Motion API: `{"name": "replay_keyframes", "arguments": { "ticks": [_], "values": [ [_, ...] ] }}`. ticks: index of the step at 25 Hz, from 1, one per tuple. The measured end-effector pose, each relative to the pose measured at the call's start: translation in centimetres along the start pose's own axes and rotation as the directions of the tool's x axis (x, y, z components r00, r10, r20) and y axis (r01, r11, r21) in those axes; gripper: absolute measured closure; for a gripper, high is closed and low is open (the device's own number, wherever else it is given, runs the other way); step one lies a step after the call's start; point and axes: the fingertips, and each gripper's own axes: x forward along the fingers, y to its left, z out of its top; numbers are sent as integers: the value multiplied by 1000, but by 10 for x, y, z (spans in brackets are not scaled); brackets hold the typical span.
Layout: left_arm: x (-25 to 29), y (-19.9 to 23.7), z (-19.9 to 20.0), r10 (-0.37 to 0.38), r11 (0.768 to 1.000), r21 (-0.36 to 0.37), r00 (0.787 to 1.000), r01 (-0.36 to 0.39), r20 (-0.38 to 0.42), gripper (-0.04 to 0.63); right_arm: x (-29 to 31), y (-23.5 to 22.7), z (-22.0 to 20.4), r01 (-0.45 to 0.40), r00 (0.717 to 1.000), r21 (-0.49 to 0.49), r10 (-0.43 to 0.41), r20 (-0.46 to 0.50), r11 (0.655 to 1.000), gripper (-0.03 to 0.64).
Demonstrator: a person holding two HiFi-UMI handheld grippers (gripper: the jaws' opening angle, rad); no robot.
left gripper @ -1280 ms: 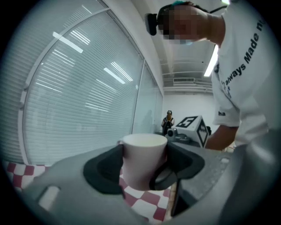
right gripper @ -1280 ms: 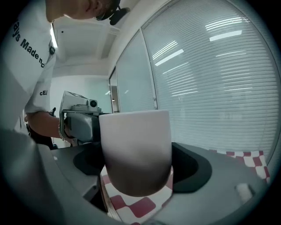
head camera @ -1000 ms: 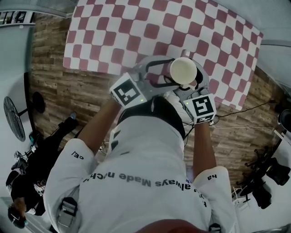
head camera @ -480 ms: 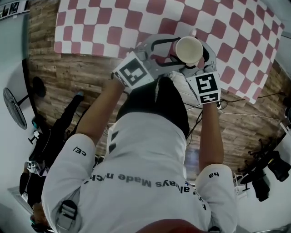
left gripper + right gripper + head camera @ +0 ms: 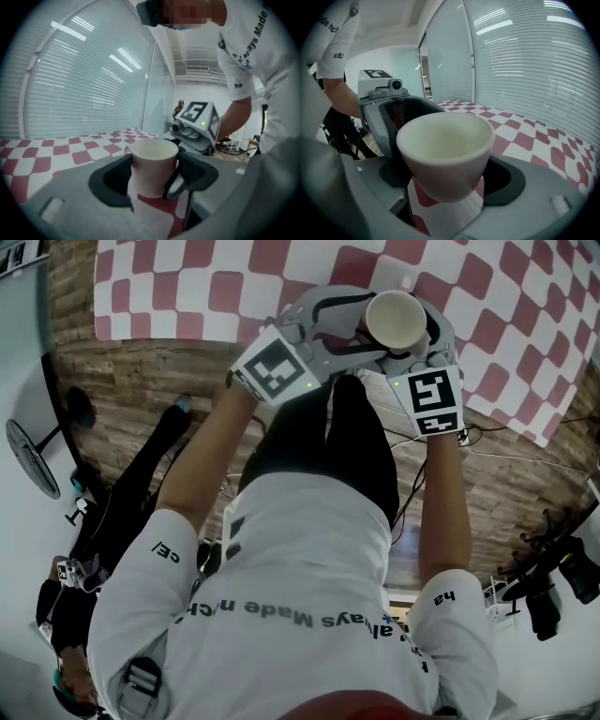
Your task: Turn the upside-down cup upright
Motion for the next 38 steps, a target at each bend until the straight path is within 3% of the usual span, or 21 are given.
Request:
{"name": "replay_keyframes", "arguments": {
  "ticks": [16,22,30,34,38],
  "values": [
    [7,-4,-25,13,1000,-1,1000,-13,-13,279,12,1,-24,2,1000,-15,-3,-19,1000,178],
    [5,-6,-28,36,999,-35,999,-37,-27,229,8,6,-30,-8,999,-19,7,-44,1000,132],
    [-14,-17,14,75,996,-52,997,-74,12,227,-33,10,-5,7,1000,-21,-7,-10,1000,117],
    [-26,-28,51,116,992,-61,992,-113,47,227,-70,8,13,16,999,31,-17,29,999,153],
    [-43,-27,91,190,977,-119,976,-177,106,253,-108,5,43,33,995,101,-43,91,994,202]
  ]
}}
